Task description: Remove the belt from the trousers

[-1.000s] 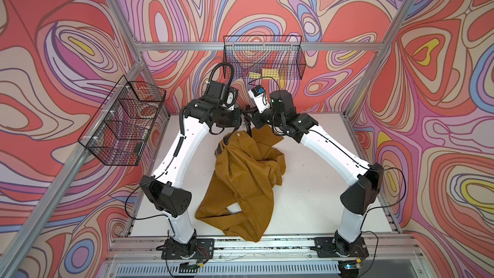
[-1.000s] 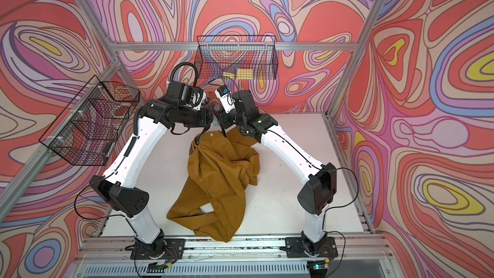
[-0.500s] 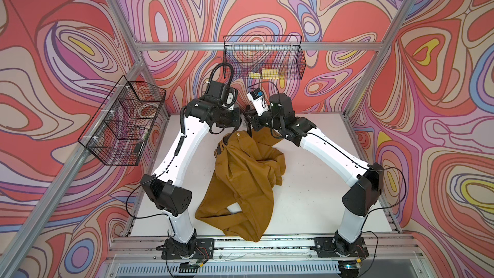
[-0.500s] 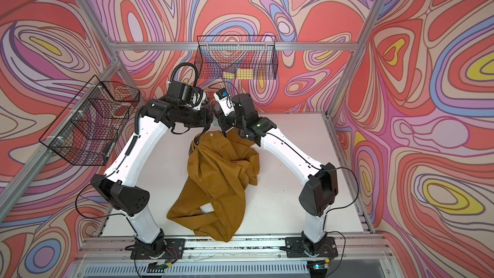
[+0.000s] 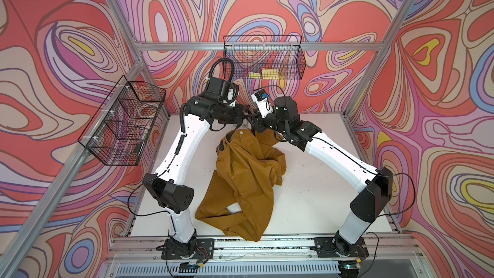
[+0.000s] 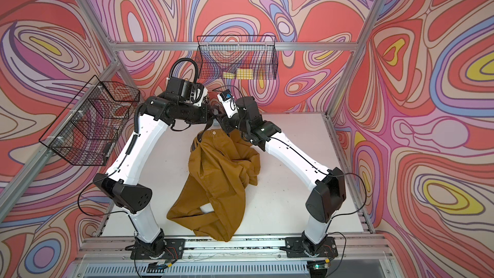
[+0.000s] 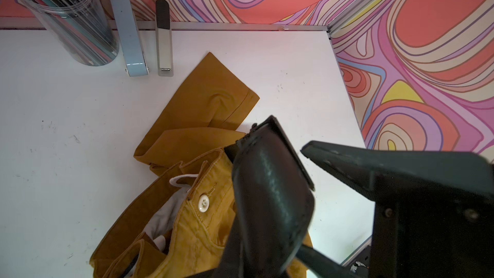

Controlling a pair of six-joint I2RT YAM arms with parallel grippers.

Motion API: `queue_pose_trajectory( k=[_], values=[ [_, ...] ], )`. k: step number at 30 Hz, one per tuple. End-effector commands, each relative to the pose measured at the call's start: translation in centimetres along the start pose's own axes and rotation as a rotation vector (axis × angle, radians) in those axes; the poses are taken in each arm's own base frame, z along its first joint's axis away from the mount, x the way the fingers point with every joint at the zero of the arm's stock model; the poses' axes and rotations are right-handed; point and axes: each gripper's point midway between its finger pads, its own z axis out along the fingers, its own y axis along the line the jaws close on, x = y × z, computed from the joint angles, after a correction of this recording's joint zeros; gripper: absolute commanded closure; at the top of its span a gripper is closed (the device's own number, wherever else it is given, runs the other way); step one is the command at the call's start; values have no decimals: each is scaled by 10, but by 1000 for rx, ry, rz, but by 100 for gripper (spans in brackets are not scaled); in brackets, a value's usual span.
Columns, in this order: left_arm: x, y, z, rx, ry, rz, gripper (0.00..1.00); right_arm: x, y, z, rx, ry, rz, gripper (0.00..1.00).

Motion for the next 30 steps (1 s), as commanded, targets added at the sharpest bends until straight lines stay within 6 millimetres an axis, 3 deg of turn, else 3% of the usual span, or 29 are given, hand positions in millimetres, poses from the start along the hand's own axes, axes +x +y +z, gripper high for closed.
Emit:
queue_pose_trajectory(
  k=[1,6,8,11,14,16,18,21,23,25,27,29,30],
  values=[
    [-34,-28,-24,95,-117,46,100,8,0,10,9,16,-6,47],
    [-80,-47,-51,192,-270,78,100,10,-28,35,112,53,-15,53],
    [-103,-59,-70,252,-368,99,100,-12,-51,38,175,12,-9,71],
    [-131,-68,-100,306,-497,120,100,-66,-80,27,236,-130,0,97],
    [-139,-69,-115,320,-546,118,100,-106,-92,12,263,-238,-33,100],
    [-131,-64,-110,303,-509,120,100,-115,-94,6,268,-260,-55,100],
    [-114,-56,-93,285,-433,115,100,-111,-91,4,249,-251,-72,100],
    [-81,-31,-61,209,-319,128,100,-89,-79,5,179,-195,-94,100],
    [-56,0,-39,91,-271,168,97,-63,-72,9,115,-104,-92,100],
    [-38,25,-29,-12,-272,235,70,-40,-73,9,105,-21,-86,100],
    [-28,44,-25,-89,-326,306,58,-26,-74,4,103,4,-62,100],
    [-23,55,-21,-118,-412,355,41,-25,-71,-2,87,-19,-13,100],
    [-22,56,-18,-115,-447,367,38,-25,-69,-4,81,-28,5,100]
  ],
)
